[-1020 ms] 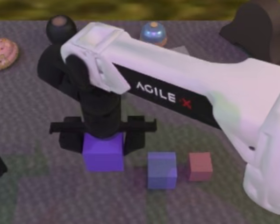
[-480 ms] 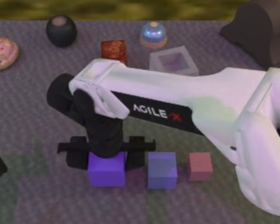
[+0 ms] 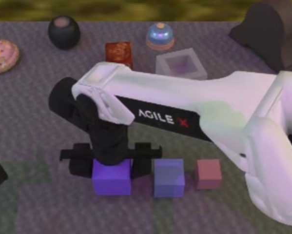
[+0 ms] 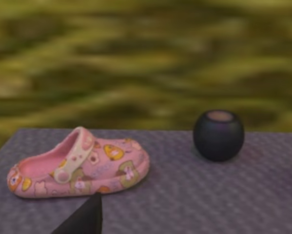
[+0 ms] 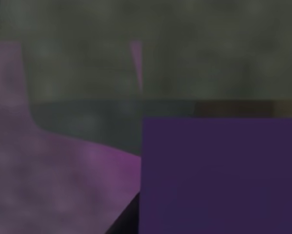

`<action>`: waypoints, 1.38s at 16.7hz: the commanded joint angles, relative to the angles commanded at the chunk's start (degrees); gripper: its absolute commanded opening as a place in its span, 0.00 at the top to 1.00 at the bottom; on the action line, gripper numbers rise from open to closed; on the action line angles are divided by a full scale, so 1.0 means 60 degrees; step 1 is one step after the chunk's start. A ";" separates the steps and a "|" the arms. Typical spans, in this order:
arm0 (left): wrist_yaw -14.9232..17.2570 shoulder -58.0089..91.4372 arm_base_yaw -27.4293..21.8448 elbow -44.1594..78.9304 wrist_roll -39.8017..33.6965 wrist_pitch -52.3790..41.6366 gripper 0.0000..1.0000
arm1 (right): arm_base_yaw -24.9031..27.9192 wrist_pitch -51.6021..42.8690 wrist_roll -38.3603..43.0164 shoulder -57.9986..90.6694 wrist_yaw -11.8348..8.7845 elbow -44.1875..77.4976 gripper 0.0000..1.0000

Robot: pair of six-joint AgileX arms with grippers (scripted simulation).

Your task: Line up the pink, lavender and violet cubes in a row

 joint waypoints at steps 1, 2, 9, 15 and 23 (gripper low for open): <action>0.0000 0.0000 0.0000 0.0000 0.0000 0.0000 0.00 | 0.0000 0.0000 0.0000 0.0000 0.0000 0.0000 0.47; 0.0000 0.0000 0.0000 0.0000 0.0000 0.0000 0.00 | 0.0000 0.0000 0.0000 0.0000 0.0000 0.0000 0.40; 0.0000 0.0000 0.0000 0.0000 0.0000 0.0000 0.00 | 0.0000 0.0000 0.0000 0.0000 0.0000 0.0000 0.00; 0.0000 0.0000 0.0000 0.0000 0.0000 0.0000 0.00 | 0.0000 0.0000 0.0000 0.0000 0.0000 0.0000 0.00; 0.0000 0.0000 0.0000 0.0000 0.0000 0.0000 0.00 | 0.0063 -0.1860 -0.0001 -0.0061 -0.0011 0.1745 0.00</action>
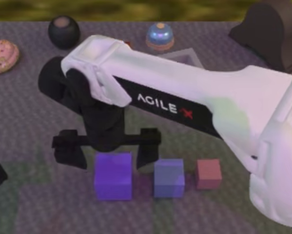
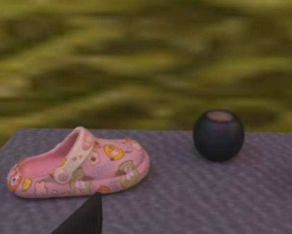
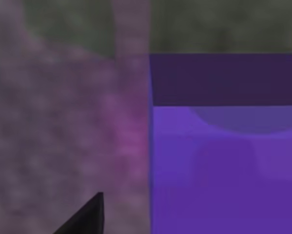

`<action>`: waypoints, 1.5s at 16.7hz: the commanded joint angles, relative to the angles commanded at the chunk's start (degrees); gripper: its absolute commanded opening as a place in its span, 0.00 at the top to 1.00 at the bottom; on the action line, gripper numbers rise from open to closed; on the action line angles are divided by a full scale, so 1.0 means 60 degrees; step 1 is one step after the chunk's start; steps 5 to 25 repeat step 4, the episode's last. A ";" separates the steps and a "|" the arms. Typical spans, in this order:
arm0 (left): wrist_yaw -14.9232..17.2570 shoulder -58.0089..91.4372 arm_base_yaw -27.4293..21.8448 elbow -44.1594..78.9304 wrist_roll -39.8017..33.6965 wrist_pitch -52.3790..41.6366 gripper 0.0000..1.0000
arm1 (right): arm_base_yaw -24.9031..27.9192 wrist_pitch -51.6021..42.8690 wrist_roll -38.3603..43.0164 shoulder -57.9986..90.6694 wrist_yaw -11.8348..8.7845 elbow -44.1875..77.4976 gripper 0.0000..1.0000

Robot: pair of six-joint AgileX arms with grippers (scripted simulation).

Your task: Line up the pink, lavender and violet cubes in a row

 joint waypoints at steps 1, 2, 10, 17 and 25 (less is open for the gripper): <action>0.0000 0.0000 0.0000 0.0000 0.0000 0.0000 0.00 | 0.0002 -0.0320 0.0006 -0.0018 0.0004 0.0305 0.00; 0.0000 0.0000 0.0000 0.0000 0.0000 0.0000 0.00 | 0.0003 -0.0541 0.0004 -0.0042 0.0007 0.0526 0.00; 0.0000 0.0000 0.0000 0.0000 0.0000 0.0000 0.00 | 0.0001 -0.0686 -0.0003 -0.0071 0.0010 0.0671 0.00; 0.0000 0.0000 0.0000 0.0000 0.0000 0.0000 0.00 | 0.0001 -0.0686 -0.0003 -0.0071 0.0010 0.0671 0.00; 0.0000 0.0000 0.0000 0.0000 0.0000 0.0000 0.00 | 0.0001 -0.0686 -0.0003 -0.0071 0.0010 0.0671 0.00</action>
